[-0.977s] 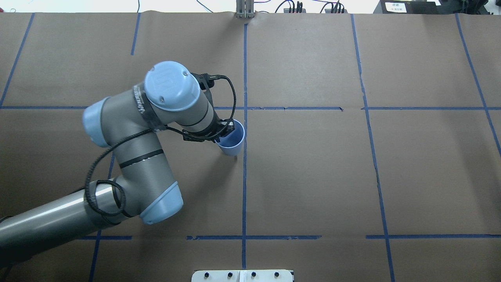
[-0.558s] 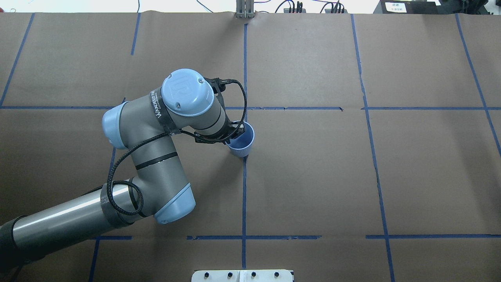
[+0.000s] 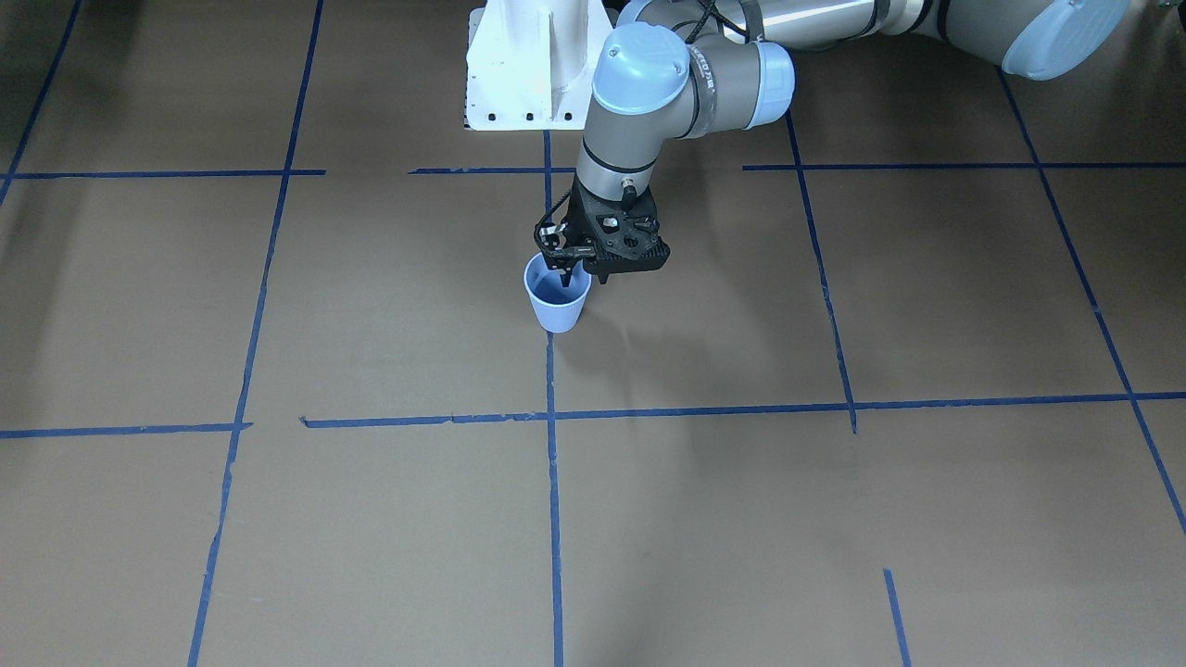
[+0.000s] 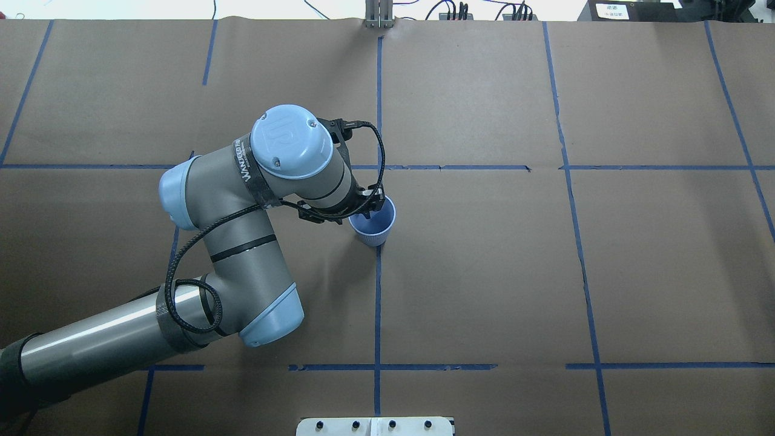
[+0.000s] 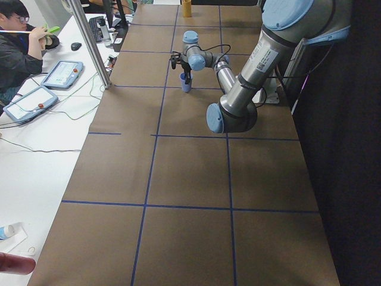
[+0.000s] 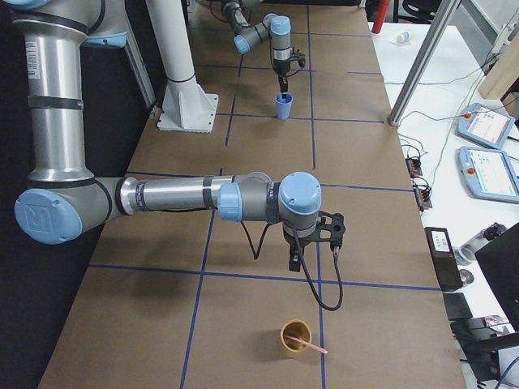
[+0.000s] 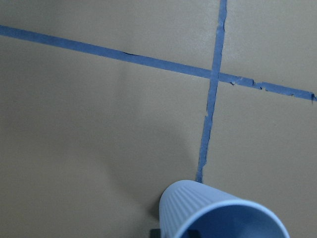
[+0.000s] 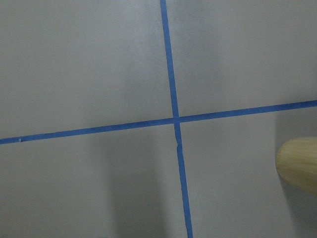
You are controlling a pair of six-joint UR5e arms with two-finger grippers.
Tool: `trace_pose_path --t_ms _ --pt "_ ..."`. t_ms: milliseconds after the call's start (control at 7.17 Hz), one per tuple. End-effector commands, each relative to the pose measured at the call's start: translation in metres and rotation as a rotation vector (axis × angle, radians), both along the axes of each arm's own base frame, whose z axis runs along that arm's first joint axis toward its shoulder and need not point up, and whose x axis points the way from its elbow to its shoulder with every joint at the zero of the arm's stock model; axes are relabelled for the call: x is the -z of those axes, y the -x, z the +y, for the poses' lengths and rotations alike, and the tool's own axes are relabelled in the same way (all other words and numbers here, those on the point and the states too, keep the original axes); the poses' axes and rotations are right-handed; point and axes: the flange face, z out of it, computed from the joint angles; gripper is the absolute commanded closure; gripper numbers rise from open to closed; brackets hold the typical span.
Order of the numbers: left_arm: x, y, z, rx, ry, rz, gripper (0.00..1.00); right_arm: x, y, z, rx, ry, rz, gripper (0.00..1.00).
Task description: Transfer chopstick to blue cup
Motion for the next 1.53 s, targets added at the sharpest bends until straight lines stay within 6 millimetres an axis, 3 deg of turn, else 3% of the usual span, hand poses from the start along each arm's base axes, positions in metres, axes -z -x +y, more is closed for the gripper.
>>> trace_pose_path --t_ms 0,279,419,558,837,1116,1395 --pt "0.015 0.038 -0.022 0.034 0.0 0.03 0.0 -0.016 0.0 0.008 0.006 0.018 0.004 0.0" --pt "0.032 0.139 -0.061 -0.028 -0.008 -0.008 0.0 -0.075 0.0 0.029 0.004 -0.092 0.037 0.0" --pt "0.036 0.181 -0.071 -0.045 -0.041 -0.043 0.0 -0.099 -0.008 0.034 -0.013 -0.109 0.054 0.0" --pt "0.024 0.213 -0.079 -0.068 -0.066 -0.067 0.0 -0.113 -0.019 0.039 -0.036 -0.084 0.076 0.0" --pt "-0.01 0.267 -0.097 -0.086 -0.093 -0.08 0.0 -0.119 -0.05 0.03 -0.104 -0.065 0.146 0.0" --pt "-0.016 0.276 -0.098 -0.092 -0.107 -0.088 0.0 -0.148 -0.069 0.0 -0.128 -0.005 0.168 0.0" --pt "-0.01 0.279 -0.093 -0.091 -0.121 -0.08 0.0 -0.155 -0.075 -0.032 -0.163 0.049 0.158 0.0"
